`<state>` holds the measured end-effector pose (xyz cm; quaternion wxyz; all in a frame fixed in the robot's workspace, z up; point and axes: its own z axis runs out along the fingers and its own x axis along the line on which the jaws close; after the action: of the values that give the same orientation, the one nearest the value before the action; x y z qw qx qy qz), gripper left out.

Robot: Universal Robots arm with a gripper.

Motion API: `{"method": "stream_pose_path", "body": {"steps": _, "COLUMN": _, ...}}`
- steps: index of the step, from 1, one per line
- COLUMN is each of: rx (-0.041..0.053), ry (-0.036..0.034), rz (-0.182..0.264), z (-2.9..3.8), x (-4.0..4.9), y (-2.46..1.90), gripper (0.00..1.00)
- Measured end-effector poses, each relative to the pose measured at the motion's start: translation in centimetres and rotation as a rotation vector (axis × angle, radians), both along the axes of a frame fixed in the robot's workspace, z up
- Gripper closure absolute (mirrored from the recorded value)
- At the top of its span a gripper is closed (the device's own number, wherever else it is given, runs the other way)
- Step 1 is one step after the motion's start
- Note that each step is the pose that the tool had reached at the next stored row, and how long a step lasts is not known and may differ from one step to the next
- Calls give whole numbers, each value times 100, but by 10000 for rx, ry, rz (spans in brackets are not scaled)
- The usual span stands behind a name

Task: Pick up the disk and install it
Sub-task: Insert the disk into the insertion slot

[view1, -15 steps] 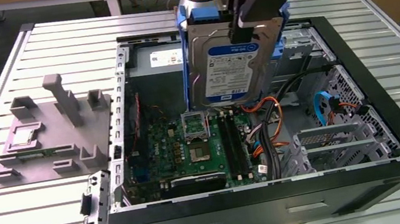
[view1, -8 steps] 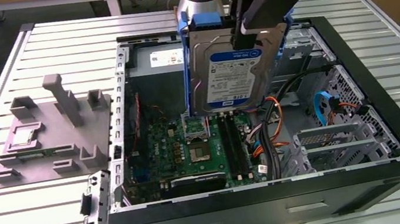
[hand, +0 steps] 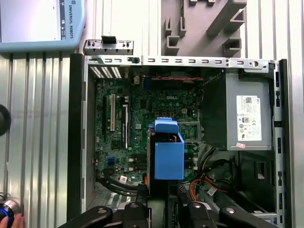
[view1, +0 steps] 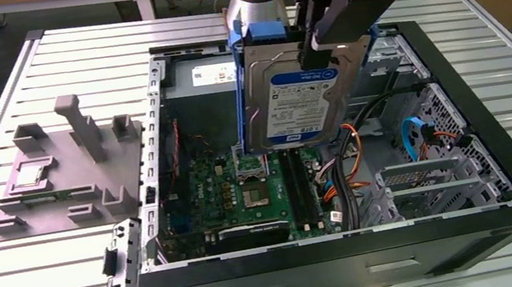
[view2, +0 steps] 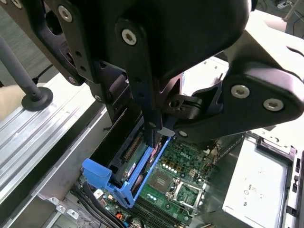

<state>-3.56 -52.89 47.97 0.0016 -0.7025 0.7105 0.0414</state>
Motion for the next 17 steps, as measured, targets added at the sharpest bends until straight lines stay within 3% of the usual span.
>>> {"method": "stream_pose_path", "body": {"steps": 17, "rx": -1, "ry": 0, "rz": -3, "z": -9, "x": 281, "y": -6, "gripper": 65}}
